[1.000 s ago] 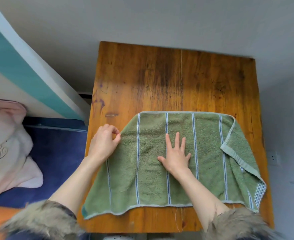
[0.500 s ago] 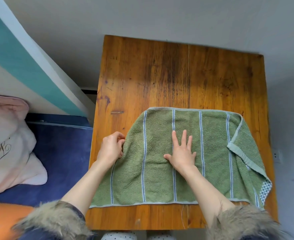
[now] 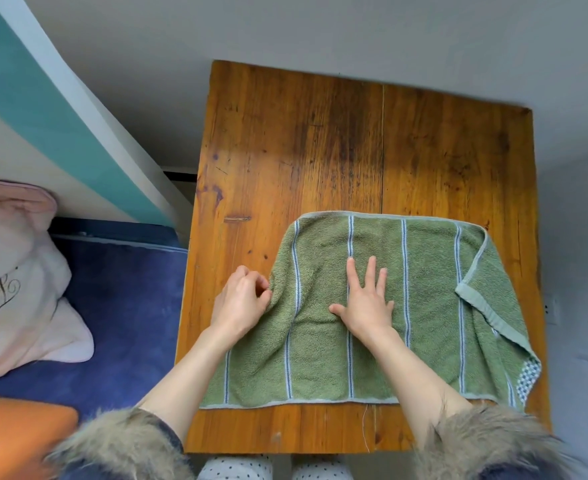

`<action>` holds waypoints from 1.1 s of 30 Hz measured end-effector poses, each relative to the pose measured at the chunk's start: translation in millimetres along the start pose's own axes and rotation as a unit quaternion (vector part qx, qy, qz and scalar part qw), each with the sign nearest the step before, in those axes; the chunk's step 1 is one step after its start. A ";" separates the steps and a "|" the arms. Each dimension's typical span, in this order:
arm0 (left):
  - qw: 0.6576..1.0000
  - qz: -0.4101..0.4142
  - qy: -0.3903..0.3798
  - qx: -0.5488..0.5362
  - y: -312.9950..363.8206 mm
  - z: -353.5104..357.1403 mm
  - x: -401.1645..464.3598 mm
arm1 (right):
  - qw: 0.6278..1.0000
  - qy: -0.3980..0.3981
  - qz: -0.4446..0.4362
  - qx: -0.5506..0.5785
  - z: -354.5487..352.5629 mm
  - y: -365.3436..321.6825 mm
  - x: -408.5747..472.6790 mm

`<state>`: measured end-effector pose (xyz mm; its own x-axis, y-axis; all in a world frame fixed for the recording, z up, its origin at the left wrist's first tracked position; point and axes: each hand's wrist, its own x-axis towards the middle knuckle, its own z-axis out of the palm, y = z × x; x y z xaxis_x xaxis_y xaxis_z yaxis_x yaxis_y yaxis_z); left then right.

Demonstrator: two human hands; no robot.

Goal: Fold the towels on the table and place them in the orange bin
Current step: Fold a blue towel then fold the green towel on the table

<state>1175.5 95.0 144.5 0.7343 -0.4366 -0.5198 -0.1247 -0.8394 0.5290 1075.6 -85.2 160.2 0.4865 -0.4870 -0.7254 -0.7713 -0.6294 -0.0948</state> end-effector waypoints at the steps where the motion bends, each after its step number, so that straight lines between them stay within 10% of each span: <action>1: 1.000 0.004 0.016 -0.014 1.5 0.2 -1.4 | 1.000 0.000 -0.001 0.000 0.0 0.0 -0.1; 6: 0.972 0.116 0.202 0.000 4.6 -4.4 -16.1 | 1.000 0.000 -0.001 0.001 0.1 -0.2 0.3; 12: 0.960 0.265 0.077 0.049 -2.4 22.2 -34.6 | 1.000 0.002 0.000 -0.001 0.8 0.8 1.0; 21: 0.989 -0.030 0.086 -0.114 0.3 16.0 -2.9 | 1.000 0.001 -0.003 0.001 0.9 1.5 1.2; 33: 0.982 -0.093 0.162 -0.024 -8.8 -55.4 24.5 | 1.000 0.003 -0.005 0.006 1.2 2.0 1.4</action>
<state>1231.6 109.7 164.3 0.9162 -0.1453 -0.3735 0.0572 -0.8750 0.4807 1074.2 -86.4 158.1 0.4965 -0.4850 -0.7199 -0.7714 -0.6269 -0.1096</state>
